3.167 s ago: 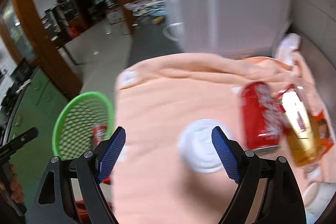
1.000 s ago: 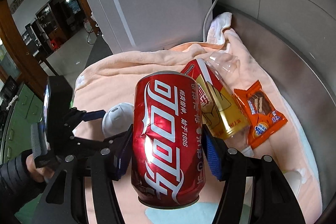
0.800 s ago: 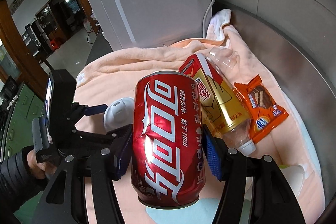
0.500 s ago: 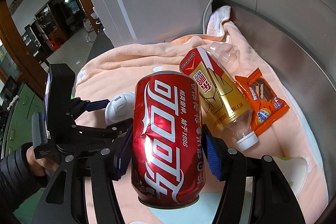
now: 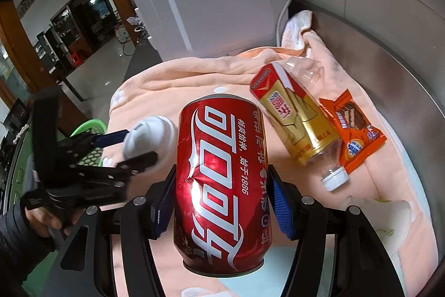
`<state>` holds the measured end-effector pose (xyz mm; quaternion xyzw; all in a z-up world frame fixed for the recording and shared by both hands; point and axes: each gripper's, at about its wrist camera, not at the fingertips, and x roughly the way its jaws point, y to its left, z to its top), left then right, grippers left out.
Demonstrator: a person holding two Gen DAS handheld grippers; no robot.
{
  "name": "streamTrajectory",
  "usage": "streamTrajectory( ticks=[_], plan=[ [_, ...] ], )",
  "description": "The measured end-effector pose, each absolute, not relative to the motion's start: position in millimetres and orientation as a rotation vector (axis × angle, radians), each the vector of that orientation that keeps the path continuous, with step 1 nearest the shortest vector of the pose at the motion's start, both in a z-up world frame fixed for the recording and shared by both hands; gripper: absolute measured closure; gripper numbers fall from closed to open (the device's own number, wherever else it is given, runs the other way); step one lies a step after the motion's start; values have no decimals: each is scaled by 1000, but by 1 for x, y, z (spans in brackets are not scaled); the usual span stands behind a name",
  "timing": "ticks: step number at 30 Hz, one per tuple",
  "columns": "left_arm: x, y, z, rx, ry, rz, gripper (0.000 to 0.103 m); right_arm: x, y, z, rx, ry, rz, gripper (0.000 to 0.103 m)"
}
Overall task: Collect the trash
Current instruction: 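Carry the white lid into the basket and open the left tool while the right tool carries the can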
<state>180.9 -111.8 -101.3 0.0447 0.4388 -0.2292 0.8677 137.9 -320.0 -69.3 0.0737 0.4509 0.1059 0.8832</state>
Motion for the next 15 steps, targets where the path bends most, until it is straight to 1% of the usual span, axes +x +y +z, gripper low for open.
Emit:
streamTrajectory(
  ticks=[9,15],
  plan=[
    [152,-36,-74,38,851,-337,27,139,-277,-60,120,924,314,45],
    [139,21,-73,-2,850,-202,27,142,-239,-57,91,923,389,45]
  ],
)
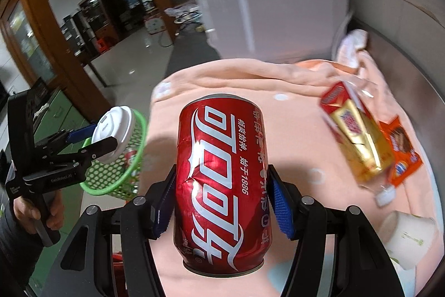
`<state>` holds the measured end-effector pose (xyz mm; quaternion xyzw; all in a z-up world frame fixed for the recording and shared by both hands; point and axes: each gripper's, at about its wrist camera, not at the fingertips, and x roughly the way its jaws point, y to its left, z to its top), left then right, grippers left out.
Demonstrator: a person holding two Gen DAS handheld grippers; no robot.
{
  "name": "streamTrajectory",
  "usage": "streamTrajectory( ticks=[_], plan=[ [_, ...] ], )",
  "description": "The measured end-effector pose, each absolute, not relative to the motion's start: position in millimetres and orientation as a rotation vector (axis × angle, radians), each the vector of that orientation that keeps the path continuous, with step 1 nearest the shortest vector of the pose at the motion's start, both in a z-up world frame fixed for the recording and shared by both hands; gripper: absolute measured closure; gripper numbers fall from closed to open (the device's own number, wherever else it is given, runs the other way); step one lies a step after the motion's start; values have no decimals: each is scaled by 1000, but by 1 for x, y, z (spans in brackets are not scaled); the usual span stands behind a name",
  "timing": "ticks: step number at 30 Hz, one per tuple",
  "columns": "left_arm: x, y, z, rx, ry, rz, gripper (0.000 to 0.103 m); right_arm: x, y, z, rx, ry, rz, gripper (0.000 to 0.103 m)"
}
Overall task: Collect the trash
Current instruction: 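Carry the white lid into the basket and open the left tool while the right tool carries the can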
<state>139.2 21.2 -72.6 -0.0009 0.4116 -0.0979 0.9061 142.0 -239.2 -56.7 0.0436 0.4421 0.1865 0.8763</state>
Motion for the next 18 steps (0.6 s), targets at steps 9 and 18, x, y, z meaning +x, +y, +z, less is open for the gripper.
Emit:
streamTrajectory(
  ticks=[9,18],
  plan=[
    [129,93,-90,-100,905,-42,26,153,-180,-59,51,941,495,45],
    [119,132,-100,-165,935,56,25,161,-127,-58,18,949,581,45]
  ],
)
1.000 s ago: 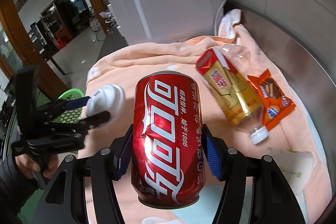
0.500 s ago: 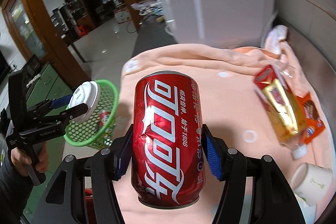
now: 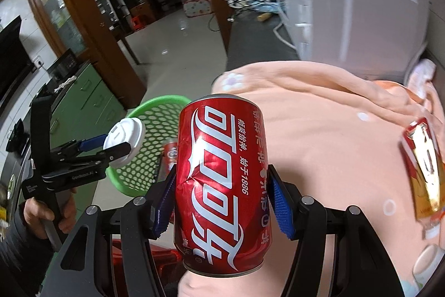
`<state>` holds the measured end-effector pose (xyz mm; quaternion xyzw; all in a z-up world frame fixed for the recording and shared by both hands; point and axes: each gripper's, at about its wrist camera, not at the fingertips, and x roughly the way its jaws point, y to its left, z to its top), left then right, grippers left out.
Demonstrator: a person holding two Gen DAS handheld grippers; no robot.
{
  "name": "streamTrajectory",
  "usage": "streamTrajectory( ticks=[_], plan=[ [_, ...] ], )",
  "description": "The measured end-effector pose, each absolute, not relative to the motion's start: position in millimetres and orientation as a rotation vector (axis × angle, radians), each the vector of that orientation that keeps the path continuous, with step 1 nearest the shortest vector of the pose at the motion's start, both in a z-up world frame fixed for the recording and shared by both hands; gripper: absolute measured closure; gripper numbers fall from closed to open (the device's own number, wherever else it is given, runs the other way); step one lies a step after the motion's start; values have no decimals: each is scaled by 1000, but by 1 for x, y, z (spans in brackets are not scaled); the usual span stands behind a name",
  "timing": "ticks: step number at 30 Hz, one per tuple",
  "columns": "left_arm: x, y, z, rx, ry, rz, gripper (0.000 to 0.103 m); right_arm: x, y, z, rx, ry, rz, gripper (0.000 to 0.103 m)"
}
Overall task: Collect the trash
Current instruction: 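Carry the white lid into the basket and open the left tool while the right tool carries the can, then lower the Coca-Cola can into the green basket and open the right tool, then move the right tool to the orange snack bag while the left tool moves to the drink bottle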
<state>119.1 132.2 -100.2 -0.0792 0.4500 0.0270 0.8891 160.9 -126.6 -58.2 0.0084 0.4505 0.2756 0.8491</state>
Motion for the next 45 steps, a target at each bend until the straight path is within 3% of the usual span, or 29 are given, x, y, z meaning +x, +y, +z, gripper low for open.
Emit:
streamTrajectory(
  ticks=[32,39,45],
  plan=[
    [85,210,-90,-287,907,224,19,203,18,-94,7,1038,755,44],
    [82,213,-82,-285,893,240,17,202,18,-88,33,1021,764,31],
    [83,205,-76,-271,884,231,15,198,2,-79,37,1002,749,30]
  ],
)
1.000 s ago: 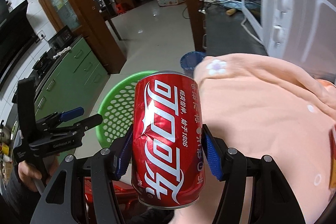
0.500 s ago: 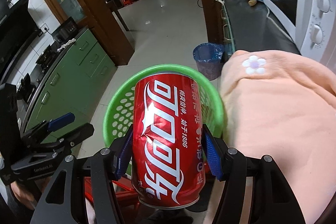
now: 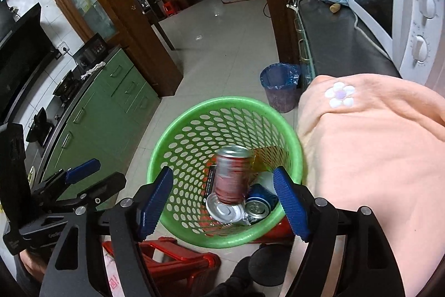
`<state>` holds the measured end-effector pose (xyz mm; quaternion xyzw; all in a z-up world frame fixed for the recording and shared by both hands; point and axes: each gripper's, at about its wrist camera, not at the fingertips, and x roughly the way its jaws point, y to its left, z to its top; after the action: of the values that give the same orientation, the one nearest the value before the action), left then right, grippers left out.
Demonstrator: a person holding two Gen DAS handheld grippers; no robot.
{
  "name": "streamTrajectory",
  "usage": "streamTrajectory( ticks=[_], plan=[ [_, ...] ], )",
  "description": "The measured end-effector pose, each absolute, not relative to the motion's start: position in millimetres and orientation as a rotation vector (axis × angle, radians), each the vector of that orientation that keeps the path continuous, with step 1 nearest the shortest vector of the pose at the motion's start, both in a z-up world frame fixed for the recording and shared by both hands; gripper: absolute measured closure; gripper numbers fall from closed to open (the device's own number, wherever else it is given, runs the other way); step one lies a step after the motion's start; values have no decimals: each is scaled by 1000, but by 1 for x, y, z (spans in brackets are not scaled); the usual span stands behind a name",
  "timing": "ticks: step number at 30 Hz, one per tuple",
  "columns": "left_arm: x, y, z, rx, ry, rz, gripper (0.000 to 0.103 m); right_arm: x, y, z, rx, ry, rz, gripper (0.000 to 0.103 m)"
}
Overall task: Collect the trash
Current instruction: 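Move the right tool to the orange snack bag while the left tool moves to the drink bottle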
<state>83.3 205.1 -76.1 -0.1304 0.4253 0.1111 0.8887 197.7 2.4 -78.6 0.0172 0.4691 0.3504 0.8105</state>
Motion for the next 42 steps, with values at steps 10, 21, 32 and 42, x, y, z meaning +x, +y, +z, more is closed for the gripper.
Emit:
streamTrajectory(
  ticks=[10,21,32,42],
  plan=[
    [88,175,-67,-245,878,171,10,186,-67,-60,57,951,632,25],
    [101,116,-63,-179,892,51,10,174,-188,-49,78,917,401,23],
    [116,52,-61,-96,917,-58,10,177,-329,-52,99,917,134,23],
    [133,9,-68,-50,959,-117,10,207,-436,-74,108,997,-48,29]
  ],
)
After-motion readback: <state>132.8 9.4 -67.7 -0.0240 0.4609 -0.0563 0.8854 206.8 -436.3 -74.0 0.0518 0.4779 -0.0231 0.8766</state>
